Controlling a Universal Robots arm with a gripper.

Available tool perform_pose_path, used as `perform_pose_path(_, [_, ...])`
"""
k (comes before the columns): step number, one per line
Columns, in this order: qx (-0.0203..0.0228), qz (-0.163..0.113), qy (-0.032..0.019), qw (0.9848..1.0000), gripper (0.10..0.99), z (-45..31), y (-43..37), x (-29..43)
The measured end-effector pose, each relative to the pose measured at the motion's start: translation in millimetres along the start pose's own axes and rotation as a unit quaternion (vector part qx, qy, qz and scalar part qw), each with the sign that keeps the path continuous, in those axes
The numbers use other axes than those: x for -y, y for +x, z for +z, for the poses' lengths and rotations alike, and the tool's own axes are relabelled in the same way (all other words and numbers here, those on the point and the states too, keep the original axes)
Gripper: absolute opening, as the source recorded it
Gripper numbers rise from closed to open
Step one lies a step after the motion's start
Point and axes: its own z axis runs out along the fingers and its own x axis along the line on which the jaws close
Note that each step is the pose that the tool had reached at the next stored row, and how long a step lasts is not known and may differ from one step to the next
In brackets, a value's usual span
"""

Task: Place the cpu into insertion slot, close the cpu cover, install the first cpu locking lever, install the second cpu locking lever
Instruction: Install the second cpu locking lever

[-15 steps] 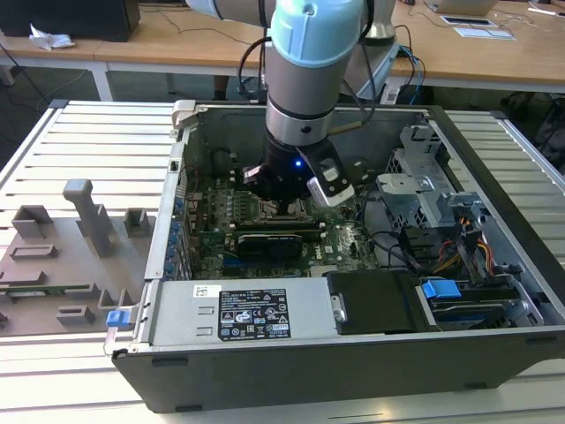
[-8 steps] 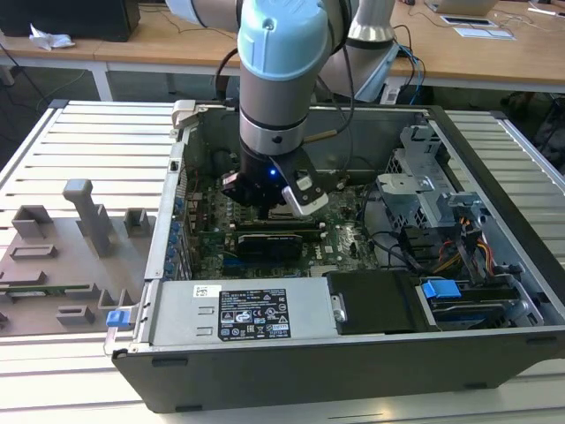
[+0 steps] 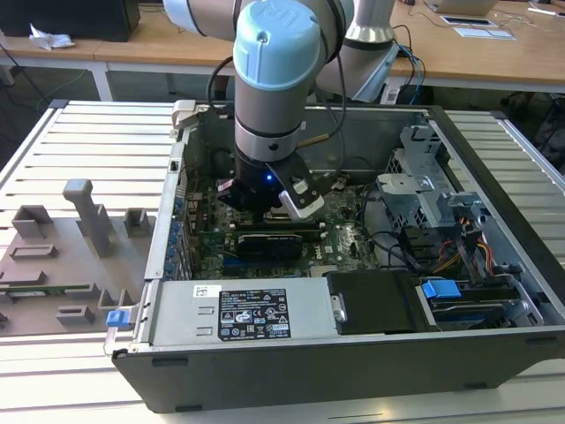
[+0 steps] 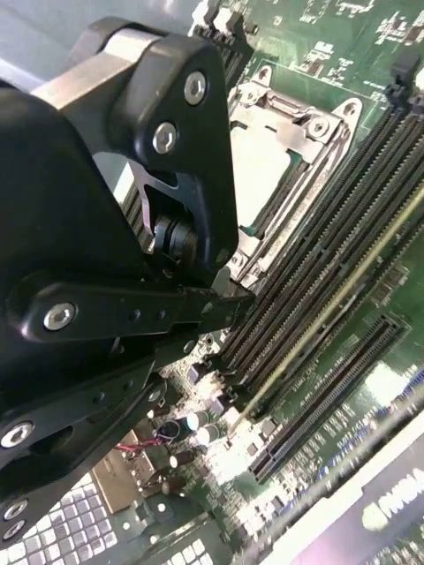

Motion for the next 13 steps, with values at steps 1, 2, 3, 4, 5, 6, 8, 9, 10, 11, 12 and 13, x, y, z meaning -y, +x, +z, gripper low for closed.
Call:
perform_pose_path(1, [-0.0005, -0.002, 0.0001, 1.0, 0.106, 2.3, -0.2, -0.6])
perform_pose_path(2, [-0.0006, -0.003, 0.0001, 1.0, 0.106, 3.9, -0.3, -0.6])
perform_pose_path(3, [-0.0008, -0.004, 0.0001, 1.0, 0.106, 6.1, -0.4, -0.3])
perform_pose_path(4, [-0.0009, -0.004, 0.0002, 1.0, 0.106, 8.5, -0.3, 0.1])
perform_pose_path(5, [-0.0011, -0.005, -0.0004, 1.0, 0.106, 9.3, -0.2, 0.3])
perform_pose_path(6, [-0.0011, -0.005, -0.0013, 1.0, 0.106, 9.5, -0.2, -0.1])
perform_pose_path(8, [-0.0011, -0.008, -0.0026, 1.0, 0.106, 10.7, -0.8, -3.4])
perform_pose_path(9, [-0.0013, -0.01, -0.0026, 0.9999, 0.106, 11.0, -1.1, -4.7])
perform_pose_path(10, [-0.0021, -0.013, -0.0028, 0.9999, 0.106, 11.3, -1.3, -6.3])
perform_pose_path(11, [-0.0024, -0.015, -0.0031, 0.9999, 0.106, 12.0, -1.4, -6.3])
perform_pose_path(12, [-0.0027, -0.016, -0.0037, 0.9999, 0.106, 12.9, -1.2, -6.1])
perform_pose_path(13, [-0.0028, -0.017, -0.0044, 0.9998, 0.106, 13.1, -1.2, -6.1])
